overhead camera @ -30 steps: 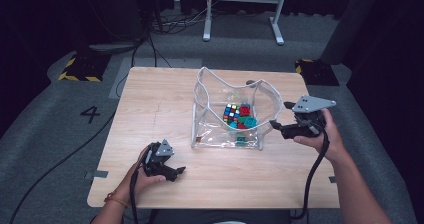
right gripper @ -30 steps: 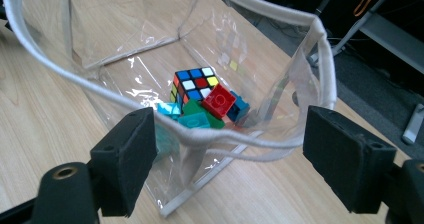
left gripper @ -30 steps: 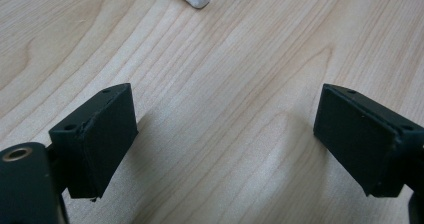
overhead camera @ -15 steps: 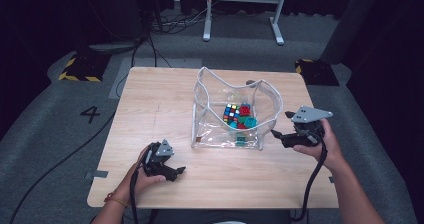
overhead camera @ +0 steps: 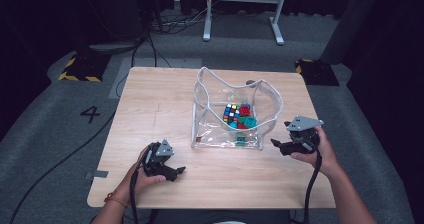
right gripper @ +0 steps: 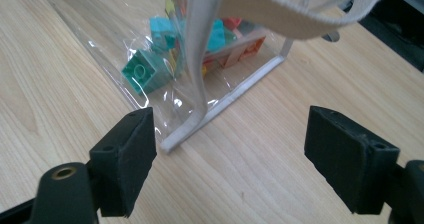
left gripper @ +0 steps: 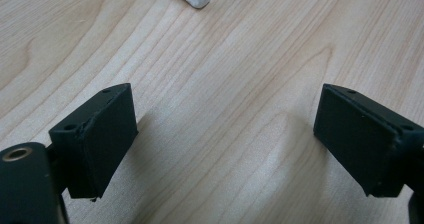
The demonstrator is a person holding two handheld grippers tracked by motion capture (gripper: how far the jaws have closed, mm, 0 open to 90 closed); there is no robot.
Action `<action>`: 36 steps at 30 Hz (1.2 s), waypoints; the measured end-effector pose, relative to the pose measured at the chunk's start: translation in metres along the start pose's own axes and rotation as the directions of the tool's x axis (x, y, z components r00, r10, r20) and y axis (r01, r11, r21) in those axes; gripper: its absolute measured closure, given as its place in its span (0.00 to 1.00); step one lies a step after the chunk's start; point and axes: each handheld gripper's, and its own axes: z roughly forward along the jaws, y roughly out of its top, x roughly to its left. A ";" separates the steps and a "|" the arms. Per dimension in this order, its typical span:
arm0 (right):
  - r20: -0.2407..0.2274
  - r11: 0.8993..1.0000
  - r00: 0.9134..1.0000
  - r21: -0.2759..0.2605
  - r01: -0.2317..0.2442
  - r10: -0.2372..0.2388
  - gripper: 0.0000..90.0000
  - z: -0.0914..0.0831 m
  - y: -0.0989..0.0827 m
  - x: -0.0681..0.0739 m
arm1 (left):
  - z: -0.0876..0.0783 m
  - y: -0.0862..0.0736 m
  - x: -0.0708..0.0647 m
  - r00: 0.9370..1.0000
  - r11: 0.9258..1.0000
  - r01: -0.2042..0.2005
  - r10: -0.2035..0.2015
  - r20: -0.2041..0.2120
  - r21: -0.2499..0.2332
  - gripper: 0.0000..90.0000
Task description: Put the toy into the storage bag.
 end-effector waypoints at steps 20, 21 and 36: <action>0.011 0.997 0.999 0.067 -0.048 0.047 0.23 0.014 -0.041 0.001 | 0.000 0.000 0.000 1.000 1.000 0.001 -0.001 0.001 0.000 0.11; 0.009 0.996 0.999 0.072 -0.053 0.052 0.23 0.014 -0.044 0.001 | 0.000 0.000 0.000 1.000 1.000 0.002 -0.002 0.001 0.000 0.11; -0.016 0.991 0.994 0.076 -0.106 0.107 0.23 0.017 -0.078 0.005 | 0.000 0.000 0.000 1.000 1.000 0.002 -0.002 0.002 0.001 0.11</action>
